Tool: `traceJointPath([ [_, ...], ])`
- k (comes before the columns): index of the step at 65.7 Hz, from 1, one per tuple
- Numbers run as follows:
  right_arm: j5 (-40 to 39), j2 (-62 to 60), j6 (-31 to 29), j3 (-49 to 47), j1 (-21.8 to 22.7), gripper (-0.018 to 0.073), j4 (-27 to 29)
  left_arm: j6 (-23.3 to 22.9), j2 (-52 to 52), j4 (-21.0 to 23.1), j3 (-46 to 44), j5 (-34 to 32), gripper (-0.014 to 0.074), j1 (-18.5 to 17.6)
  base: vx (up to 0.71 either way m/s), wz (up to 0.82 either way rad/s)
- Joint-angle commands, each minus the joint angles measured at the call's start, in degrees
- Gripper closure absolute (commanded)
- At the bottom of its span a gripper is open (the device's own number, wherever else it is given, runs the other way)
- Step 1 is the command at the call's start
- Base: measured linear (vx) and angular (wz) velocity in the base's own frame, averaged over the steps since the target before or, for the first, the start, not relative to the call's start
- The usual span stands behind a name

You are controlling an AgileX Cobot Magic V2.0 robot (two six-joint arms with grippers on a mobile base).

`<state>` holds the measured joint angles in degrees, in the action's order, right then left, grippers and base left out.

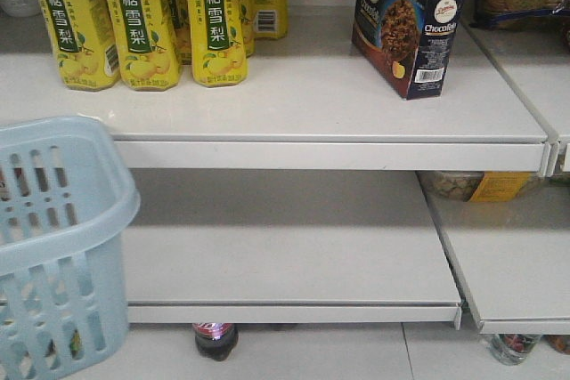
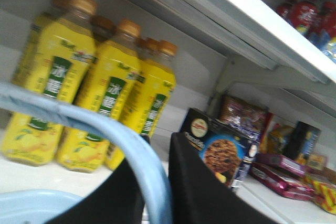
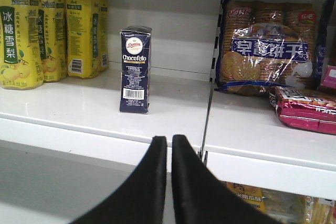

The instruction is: Left arm holds basket, right arm returns cookies

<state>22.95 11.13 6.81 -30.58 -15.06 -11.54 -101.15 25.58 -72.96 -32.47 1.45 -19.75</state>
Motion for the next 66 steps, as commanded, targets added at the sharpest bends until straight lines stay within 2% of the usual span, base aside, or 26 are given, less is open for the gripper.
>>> traceJointPath([
  [1,-3.82,0.7,-0.39,-1.37,0.25,0.057,-0.45,3.05,-1.66,-2.46,1.25,3.63,0.0594,3.01,0.0,0.0],
  [20,-3.82,0.7,-0.39,-1.37,0.25,0.057,-0.45,2.22,-7.89,-1.76,9.74,-5.91,0.0594,13.24,0.0,0.0],
  [28,-3.82,0.7,-0.39,-1.37,0.25,0.057,-0.45,-0.45,-10.43,-1.84,13.06,-8.24,0.0594,16.07,0.0,0.0],
  [48,-3.82,0.7,-0.39,-1.37,0.25,0.057,-0.45,-0.59,-18.31,-1.98,20.22,-10.14,0.0594,19.32,0.0,0.0],
  [66,-3.82,0.7,-0.39,-1.37,0.25,0.057,-0.45,-0.42,-27.02,-2.1,25.98,-8.28,0.0594,19.38,0.0,0.0],
])
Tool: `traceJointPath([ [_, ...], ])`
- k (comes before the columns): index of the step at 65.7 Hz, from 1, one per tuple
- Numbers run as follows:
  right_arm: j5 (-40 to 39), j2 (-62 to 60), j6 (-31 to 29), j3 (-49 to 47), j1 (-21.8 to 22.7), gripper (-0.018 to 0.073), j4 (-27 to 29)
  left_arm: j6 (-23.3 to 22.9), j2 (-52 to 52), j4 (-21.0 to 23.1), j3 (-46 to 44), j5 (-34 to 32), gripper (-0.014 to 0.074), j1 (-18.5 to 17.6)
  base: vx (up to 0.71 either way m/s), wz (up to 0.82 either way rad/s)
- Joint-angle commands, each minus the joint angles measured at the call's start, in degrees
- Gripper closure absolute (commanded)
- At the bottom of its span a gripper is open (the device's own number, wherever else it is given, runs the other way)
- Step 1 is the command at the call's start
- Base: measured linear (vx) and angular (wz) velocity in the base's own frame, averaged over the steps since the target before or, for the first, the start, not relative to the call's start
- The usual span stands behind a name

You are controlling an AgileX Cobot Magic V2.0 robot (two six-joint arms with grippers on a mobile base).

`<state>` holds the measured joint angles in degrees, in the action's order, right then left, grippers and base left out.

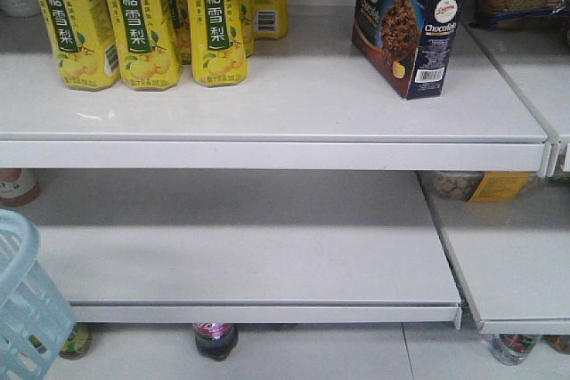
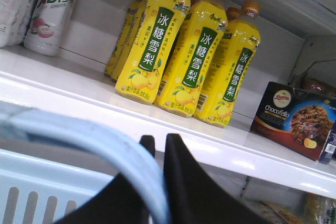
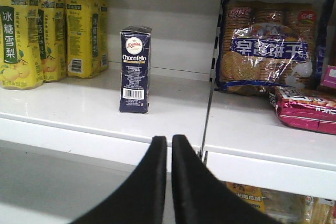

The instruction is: Left arm holds basket, right arm returns cookies

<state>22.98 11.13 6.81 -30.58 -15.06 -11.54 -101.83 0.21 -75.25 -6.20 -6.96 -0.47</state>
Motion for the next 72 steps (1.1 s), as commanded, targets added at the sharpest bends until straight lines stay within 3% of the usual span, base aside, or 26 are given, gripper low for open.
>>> traceJointPath([
  [1,-3.85,0.7,-0.39,-1.37,0.25,0.057,-0.45,0.25,-1.84,0.2,0.0,0.23,0.0594,0.11,0.0,0.0],
  [39,-3.9,0.7,-0.39,-1.37,0.25,0.057,-0.45,0.66,-1.53,-0.24,2.61,0.15,0.0594,0.11,0.0,0.0],
  [44,-3.9,0.7,-0.39,-1.37,0.25,0.057,-0.45,1.17,-1.53,1.93,3.4,-0.93,0.0594,0.11,0.0,0.0],
  [48,-3.9,0.7,-0.39,-1.37,0.25,0.057,-0.45,5.3,-1.53,6.62,4.09,-2.06,0.0594,0.11,0.0,0.0],
  [52,-3.9,0.7,-0.39,-1.37,0.25,0.057,-0.45,12.99,-1.53,12.83,4.51,-3.68,0.0594,0.11,0.0,0.0],
  [64,-3.9,0.7,-0.39,-1.37,0.25,0.057,-0.45,42.98,-1.53,33.97,4.68,-5.76,0.0594,0.11,0.0,0.0],
  [72,-3.9,0.7,-0.39,-1.37,0.25,0.057,-0.45,58.61,-1.53,47.84,5.64,-5.52,0.0594,0.11,0.0,0.0],
])
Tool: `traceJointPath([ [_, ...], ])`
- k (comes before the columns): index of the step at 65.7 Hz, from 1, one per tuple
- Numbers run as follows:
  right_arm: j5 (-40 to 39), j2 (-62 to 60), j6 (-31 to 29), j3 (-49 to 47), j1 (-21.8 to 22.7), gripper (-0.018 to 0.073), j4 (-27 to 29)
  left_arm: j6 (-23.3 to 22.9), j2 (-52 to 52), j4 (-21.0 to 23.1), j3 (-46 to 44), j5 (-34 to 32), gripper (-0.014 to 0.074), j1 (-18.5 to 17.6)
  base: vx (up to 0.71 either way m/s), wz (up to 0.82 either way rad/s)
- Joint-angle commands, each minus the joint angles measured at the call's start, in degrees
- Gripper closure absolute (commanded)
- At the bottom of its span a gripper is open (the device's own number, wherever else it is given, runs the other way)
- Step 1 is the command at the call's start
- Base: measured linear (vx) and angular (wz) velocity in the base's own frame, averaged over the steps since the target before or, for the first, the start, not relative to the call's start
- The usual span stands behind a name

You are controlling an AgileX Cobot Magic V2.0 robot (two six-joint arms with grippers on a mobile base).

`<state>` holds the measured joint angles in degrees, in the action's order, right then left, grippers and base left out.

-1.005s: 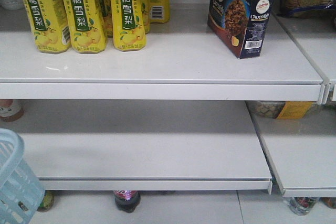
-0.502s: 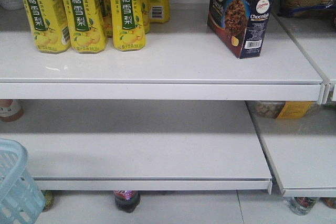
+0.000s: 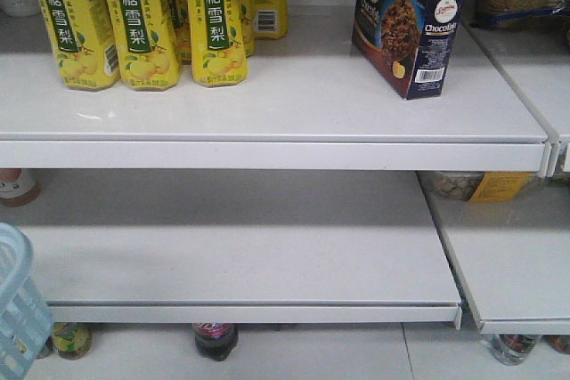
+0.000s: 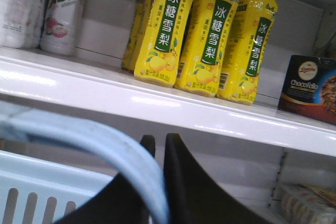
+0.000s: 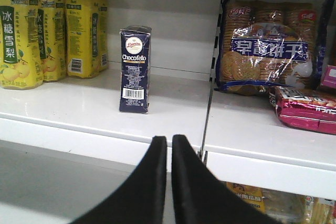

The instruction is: Left arm holds basket, right arm returns cookies

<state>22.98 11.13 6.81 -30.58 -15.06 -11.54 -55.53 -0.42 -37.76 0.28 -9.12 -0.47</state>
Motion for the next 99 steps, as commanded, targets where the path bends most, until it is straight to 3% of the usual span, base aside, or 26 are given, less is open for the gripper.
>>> traceJointPath([
  [1,-3.9,0.7,-0.39,-1.37,0.25,0.057,-0.45,13.73,-0.9,11.76,-0.59,-3.28,0.0594,0.11,0.0,0.0],
  [8,-3.9,0.7,-0.39,-1.37,0.25,0.057,-0.45,22.98,-0.9,22.47,0.0,-1.64,0.0594,0.11,0.0,0.0],
  [21,-3.9,0.7,-0.39,-1.37,0.25,0.057,-0.45,41.45,-0.9,37.26,0.0,2.04,0.0594,0.11,0.0,0.0],
  [30,-3.9,0.7,-0.39,-1.37,0.25,0.057,-0.45,48.71,-0.9,44.32,0.0,7.69,0.0594,0.11,0.0,0.0],
  [53,-3.9,0.7,-0.39,-1.37,0.25,0.057,-0.45,49.91,-0.9,42.95,0.0,10.2,0.0594,0.11,0.0,0.0],
  [63,-3.9,0.7,-0.39,-1.37,0.25,0.057,-0.45,51.44,-0.9,37.76,0.0,10.15,0.0594,0.11,0.0,0.0],
  [70,-3.9,0.7,-0.39,-1.37,0.25,0.057,-0.45,53.6,-0.9,37.76,0.0,9.93,0.0594,0.11,0.0,0.0],
  [99,-3.9,0.7,-0.39,-1.37,0.25,0.057,-0.45,53.54,-0.9,37.76,-0.06,10.12,0.0594,0.11,0.0,0.0],
])
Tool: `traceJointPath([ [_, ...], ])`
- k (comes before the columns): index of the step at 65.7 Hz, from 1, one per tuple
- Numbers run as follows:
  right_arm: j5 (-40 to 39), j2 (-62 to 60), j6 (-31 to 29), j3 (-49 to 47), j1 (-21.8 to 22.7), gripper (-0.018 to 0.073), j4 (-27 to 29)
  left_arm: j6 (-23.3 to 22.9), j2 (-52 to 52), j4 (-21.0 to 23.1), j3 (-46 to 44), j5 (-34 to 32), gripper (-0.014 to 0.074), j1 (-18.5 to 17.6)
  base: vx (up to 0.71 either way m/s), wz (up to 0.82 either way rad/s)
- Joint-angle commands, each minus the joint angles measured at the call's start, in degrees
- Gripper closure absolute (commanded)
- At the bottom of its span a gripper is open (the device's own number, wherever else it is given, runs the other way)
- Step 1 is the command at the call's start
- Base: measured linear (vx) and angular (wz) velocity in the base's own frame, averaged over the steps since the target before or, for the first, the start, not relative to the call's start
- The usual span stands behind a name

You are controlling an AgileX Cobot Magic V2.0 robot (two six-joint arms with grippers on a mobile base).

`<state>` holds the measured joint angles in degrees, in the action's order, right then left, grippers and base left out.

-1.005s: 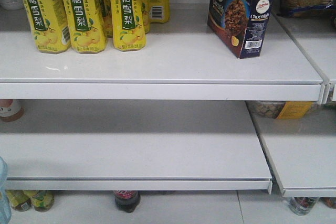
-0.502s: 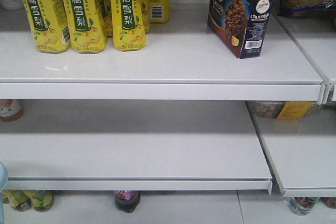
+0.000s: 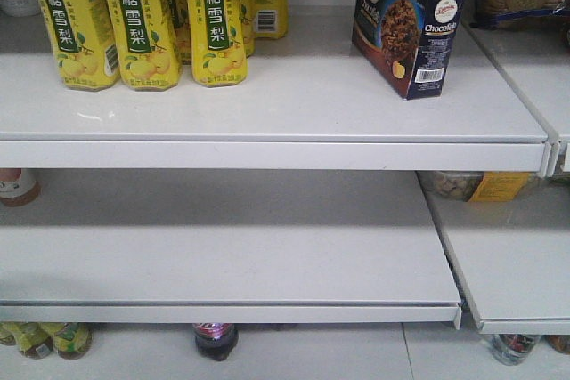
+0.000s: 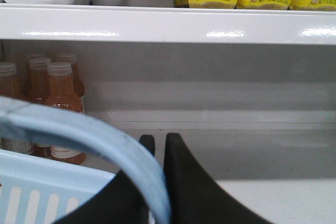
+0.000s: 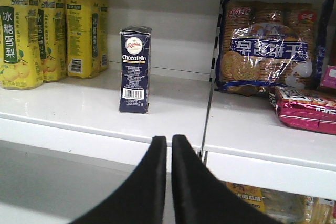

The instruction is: Left arm holds basket, right arm returns cookies

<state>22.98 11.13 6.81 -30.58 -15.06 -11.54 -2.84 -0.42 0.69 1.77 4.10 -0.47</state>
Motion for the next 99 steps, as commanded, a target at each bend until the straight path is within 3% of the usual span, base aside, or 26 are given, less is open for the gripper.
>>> traceJointPath([
  [1,-3.9,0.7,-0.39,-1.37,0.25,0.057,-0.45,0.85,-0.9,-0.69,-1.55,-3.1,0.0594,0.11,0.0,0.0],
  [42,-6.17,0.7,-0.54,-1.37,0.65,0.0568,-2.33,0.85,-0.9,-0.69,-1.55,-3.06,0.0594,0.11,0.0,0.0],
  [67,-4.95,0.7,-0.08,-1.19,15.74,0.0568,1.02,0.85,-0.9,-0.69,-1.55,-3.06,0.0594,0.11,0.0,0.0],
  [89,-18.31,-2.61,0.88,15.49,17.28,0.0568,3.09,0.85,-0.9,-0.69,-1.55,-3.06,0.0594,0.11,0.0,0.0],
  [99,-19.54,-4.6,3.37,21.13,17.46,0.0568,3.09,0.85,-0.9,-0.69,-1.55,-3.06,0.0594,0.11,0.0,0.0],
])
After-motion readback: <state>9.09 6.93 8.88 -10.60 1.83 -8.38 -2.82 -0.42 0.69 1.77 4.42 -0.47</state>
